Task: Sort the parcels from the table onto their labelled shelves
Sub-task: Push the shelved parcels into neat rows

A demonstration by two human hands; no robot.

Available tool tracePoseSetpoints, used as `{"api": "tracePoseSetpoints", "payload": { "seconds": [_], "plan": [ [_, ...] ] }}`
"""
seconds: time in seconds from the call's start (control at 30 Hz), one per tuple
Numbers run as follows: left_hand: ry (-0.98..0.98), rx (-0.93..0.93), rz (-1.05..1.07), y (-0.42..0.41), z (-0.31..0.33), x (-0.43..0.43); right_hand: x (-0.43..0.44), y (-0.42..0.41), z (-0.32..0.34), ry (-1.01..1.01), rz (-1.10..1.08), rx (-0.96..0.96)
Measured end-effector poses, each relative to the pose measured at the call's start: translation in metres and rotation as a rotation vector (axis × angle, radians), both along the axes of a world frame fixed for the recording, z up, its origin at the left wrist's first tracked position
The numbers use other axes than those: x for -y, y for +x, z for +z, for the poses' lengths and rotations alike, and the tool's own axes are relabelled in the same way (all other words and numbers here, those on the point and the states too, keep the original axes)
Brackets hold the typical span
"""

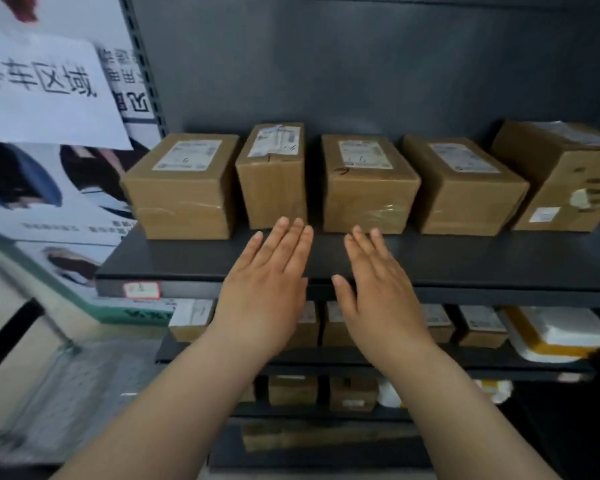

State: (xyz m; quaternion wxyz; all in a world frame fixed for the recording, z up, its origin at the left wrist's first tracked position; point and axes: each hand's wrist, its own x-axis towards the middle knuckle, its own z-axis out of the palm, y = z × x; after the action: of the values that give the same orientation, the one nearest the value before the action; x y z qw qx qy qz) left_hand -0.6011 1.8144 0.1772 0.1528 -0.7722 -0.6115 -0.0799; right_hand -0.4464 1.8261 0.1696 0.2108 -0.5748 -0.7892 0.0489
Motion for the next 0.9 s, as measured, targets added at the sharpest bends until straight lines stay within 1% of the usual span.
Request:
{"api": "tracePoseSetpoints", "payload": {
  "seconds": [0.13, 0.2, 0.33, 0.4, 0.5, 0.57, 0.63, 0.67, 0.8, 0.9],
  "plan": [
    [-0.069, 0.118, 0.037, -0.059, -0.037, 0.044, 0.045, -0.050, -0.034, -0.083, 0.059, -0.016],
    [-0.074, 0.174, 0.006, -0.087, -0.065, 0.064, 0.067, -0.070, -0.057, -0.128, 0.083, -0.001],
    [-0.176, 0.134, -0.016, -0.130, -0.115, 0.091, 0.098, -0.099, -0.105, -0.285, 0.098, 0.039],
    [-0.222, 0.107, -0.030, -0.149, -0.134, 0.093, 0.104, -0.107, -0.125, -0.331, 0.095, 0.059],
    [-0.264, 0.053, -0.035, -0.169, -0.155, 0.082, 0.098, -0.118, -0.142, -0.361, 0.097, 0.089],
    [-0.371, 0.009, 0.001, -0.173, -0.159, 0.070, 0.083, -0.126, -0.148, -0.395, 0.097, 0.094],
    [-0.400, -0.048, -0.025, -0.180, -0.169, 0.055, 0.064, -0.134, -0.153, -0.397, 0.096, 0.085],
    [-0.438, -0.058, 0.004, -0.182, -0.171, 0.047, 0.054, -0.138, -0.157, -0.377, 0.097, 0.093],
    [-0.438, -0.035, 0.098, -0.194, -0.193, 0.012, 0.019, -0.149, -0.180, -0.370, 0.113, 0.190],
    [-0.478, -0.070, 0.145, -0.198, -0.206, -0.004, 0.003, -0.157, -0.193, -0.349, 0.125, 0.259]
  ]
}}
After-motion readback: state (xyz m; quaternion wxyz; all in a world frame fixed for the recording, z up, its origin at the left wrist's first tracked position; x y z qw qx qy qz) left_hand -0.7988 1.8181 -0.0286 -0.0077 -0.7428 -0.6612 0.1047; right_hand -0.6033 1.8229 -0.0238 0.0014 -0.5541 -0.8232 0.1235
